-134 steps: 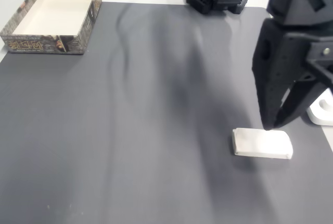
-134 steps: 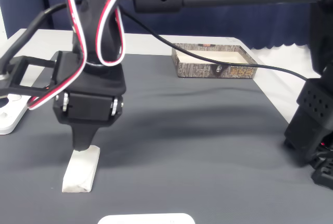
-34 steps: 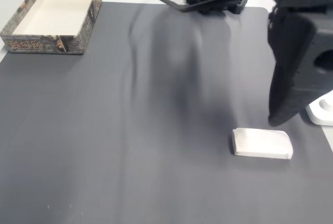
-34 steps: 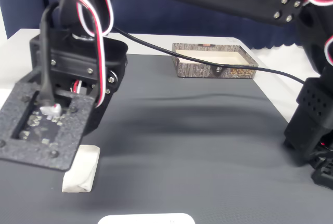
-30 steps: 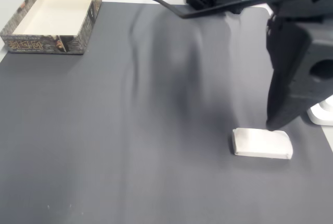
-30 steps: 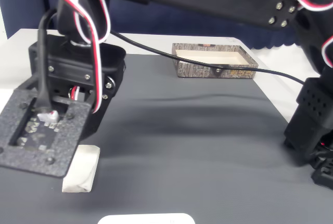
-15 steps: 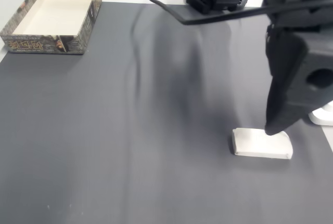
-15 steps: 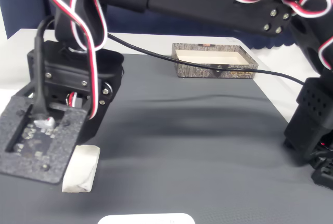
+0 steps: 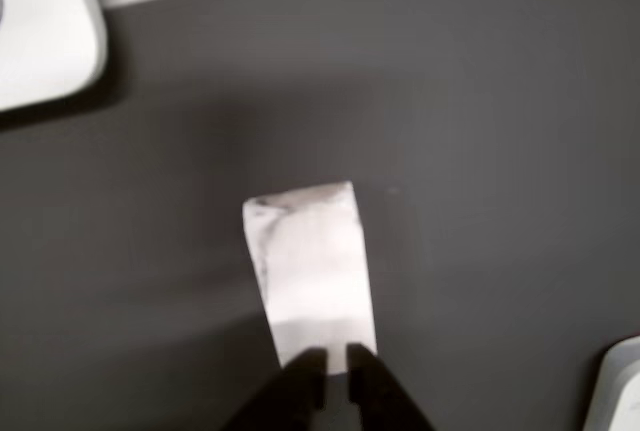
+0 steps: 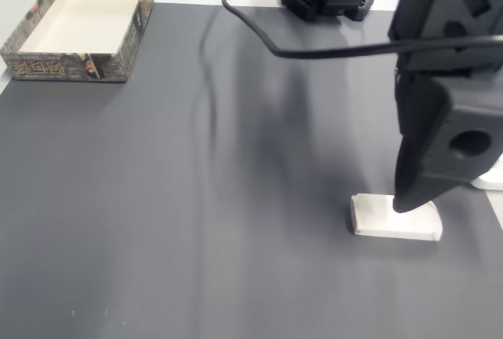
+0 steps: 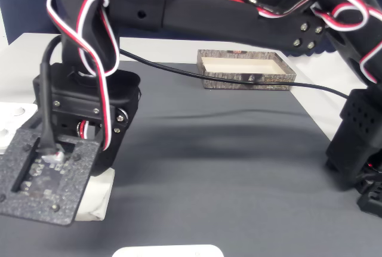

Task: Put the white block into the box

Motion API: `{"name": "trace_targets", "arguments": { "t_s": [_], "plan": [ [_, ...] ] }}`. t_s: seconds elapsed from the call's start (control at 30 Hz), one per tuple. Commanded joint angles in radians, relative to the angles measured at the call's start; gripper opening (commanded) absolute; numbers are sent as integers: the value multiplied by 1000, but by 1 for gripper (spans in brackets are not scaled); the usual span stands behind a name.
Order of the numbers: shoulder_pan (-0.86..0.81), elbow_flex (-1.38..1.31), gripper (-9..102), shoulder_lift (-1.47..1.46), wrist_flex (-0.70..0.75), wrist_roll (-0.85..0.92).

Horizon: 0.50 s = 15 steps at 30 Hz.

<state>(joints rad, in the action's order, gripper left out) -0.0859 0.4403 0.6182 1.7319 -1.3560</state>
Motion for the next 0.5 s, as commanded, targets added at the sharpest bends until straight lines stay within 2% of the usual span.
{"name": "trace_targets", "arguments": {
  "t_s": [0.0,0.13,0.47],
  "plan": [
    [11,-69,9,28,3,-20],
    [9,-74,17,38,2,-49],
    [-2,-84,27,64,-43,-43]
  ]
}}
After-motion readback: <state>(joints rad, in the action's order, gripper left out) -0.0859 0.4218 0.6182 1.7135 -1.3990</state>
